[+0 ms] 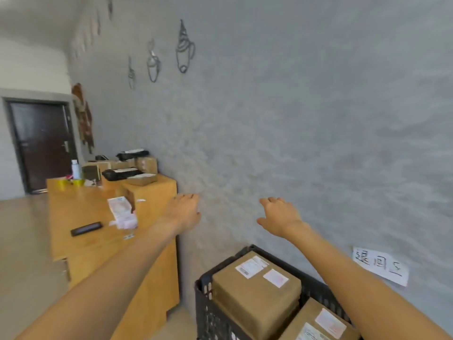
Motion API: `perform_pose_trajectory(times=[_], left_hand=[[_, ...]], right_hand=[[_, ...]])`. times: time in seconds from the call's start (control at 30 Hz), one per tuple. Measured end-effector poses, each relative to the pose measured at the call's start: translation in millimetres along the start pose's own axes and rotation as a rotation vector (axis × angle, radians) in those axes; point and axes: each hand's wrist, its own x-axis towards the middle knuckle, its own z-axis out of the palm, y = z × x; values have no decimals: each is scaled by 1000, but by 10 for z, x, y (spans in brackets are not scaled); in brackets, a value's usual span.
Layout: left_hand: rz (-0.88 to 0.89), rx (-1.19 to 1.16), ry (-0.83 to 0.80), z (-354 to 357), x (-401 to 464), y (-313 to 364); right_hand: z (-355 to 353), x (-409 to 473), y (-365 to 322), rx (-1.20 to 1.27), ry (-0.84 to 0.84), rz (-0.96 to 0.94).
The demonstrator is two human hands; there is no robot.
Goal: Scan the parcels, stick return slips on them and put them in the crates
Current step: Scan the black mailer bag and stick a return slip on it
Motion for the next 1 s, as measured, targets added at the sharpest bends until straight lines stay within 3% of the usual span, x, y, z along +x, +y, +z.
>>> perform_pose_trajectory(times=[0.27, 0.43, 0.57, 0.77, 1.0], left_hand=[[-279, 193, 110, -514, -713, -2254], [-478, 227, 122, -642, -1075, -3242], [-595, 250, 68, -474, -1222, -3831], [-715, 253, 14, -102, -868, -4628], [-674, 328, 88, -167, 43, -5496]], right_hand=[[-253, 659, -2421, 54, 131, -350], [-322, 1057, -3588, 136, 228, -541], [-170, 1403, -4337, 157, 198, -635], [288, 2123, -5204, 171, 178, -761], [224, 3366, -6020, 196, 238, -830]])
